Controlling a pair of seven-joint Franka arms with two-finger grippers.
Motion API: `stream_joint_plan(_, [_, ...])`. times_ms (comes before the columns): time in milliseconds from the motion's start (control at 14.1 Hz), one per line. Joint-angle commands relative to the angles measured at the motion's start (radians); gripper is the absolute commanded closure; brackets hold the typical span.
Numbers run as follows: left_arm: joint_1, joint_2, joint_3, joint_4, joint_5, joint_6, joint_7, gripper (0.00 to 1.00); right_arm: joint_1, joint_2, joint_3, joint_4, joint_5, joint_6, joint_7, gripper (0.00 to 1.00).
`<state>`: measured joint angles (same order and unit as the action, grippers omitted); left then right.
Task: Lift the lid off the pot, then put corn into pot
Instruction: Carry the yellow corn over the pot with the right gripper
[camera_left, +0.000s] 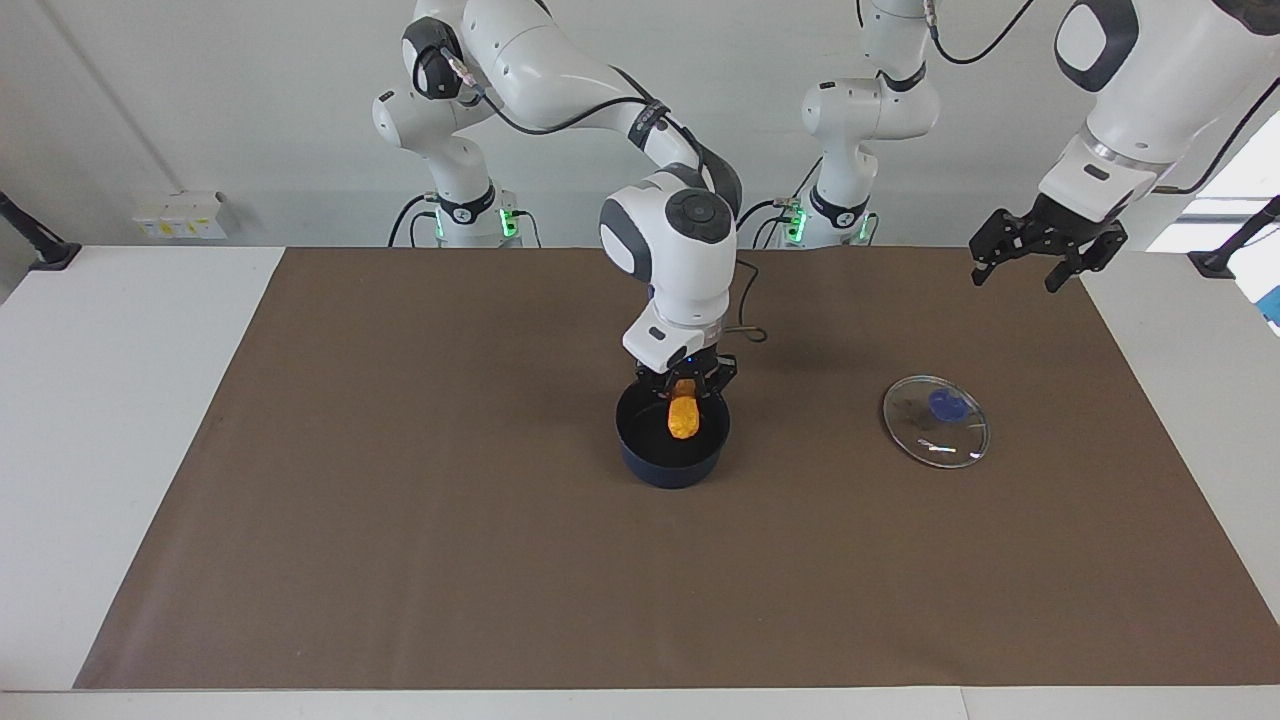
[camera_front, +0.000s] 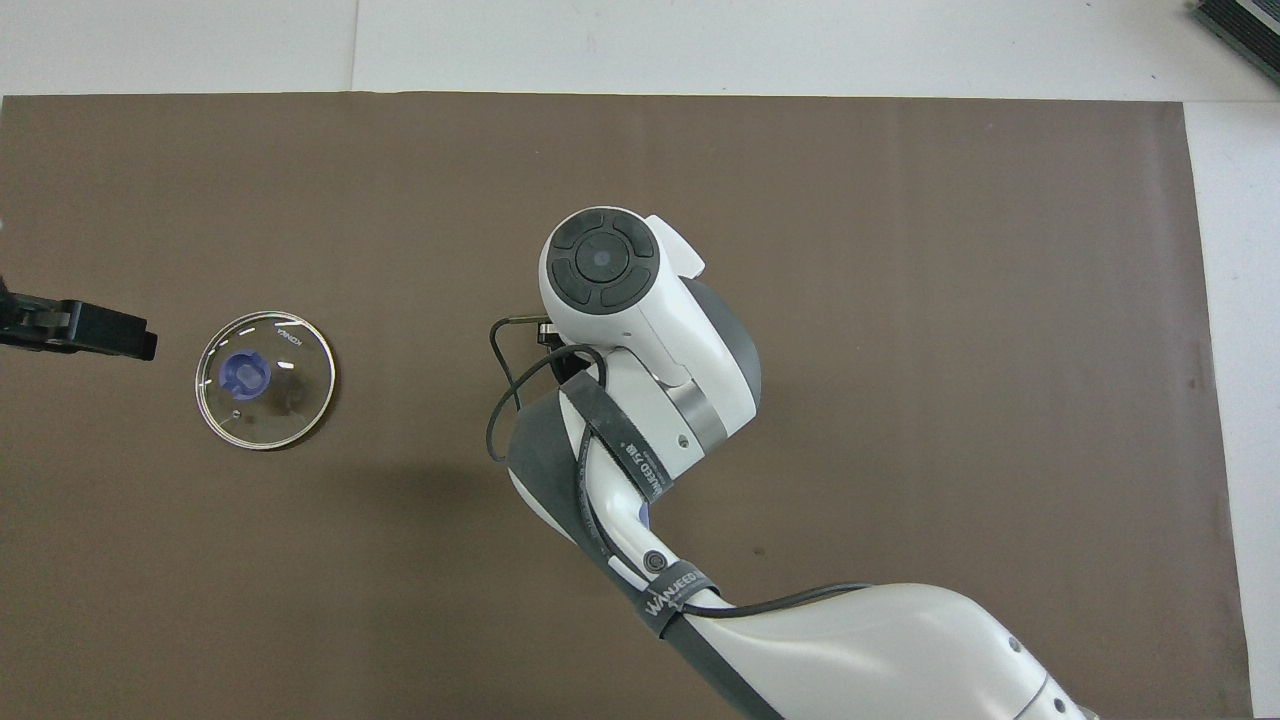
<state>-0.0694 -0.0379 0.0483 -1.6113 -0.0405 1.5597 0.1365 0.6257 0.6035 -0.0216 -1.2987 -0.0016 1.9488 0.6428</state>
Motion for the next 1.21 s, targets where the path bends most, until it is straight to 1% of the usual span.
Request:
stream_joint_plan(0, [0.013, 0.009, -0.005, 0.054, -0.007, -0.061, 0.020, 0.00, -0.029, 0.027, 0.015, 0.045, -0.008, 0.008, -0.002, 1.00])
stream_joint_plan(284, [0.013, -0.016, -0.005, 0.019, -0.010, -0.056, 0.026, 0.00, -0.027, 0.033, 0.015, 0.024, -0.005, 0.029, -0.006, 1.00])
stream_joint_plan(568, [0.013, -0.014, -0.005, 0.019, -0.010, -0.056, 0.025, 0.00, -0.041, 0.033, 0.015, 0.018, 0.000, 0.054, -0.034, 1.00])
stream_joint_plan(710, [0.011, -0.014, -0.005, 0.019, -0.010, -0.055, 0.025, 0.00, -0.043, 0.032, 0.015, -0.004, 0.002, 0.074, -0.034, 1.00])
stream_joint_plan(923, [0.010, -0.014, -0.005, 0.019, -0.010, -0.055, 0.025, 0.00, -0.038, 0.021, 0.017, -0.031, 0.002, 0.075, -0.037, 1.00])
stream_joint_plan(1135, [0.005, -0.019, -0.005, 0.014, -0.010, -0.053, 0.025, 0.00, -0.040, 0.019, 0.022, -0.034, 0.003, 0.075, -0.038, 1.00])
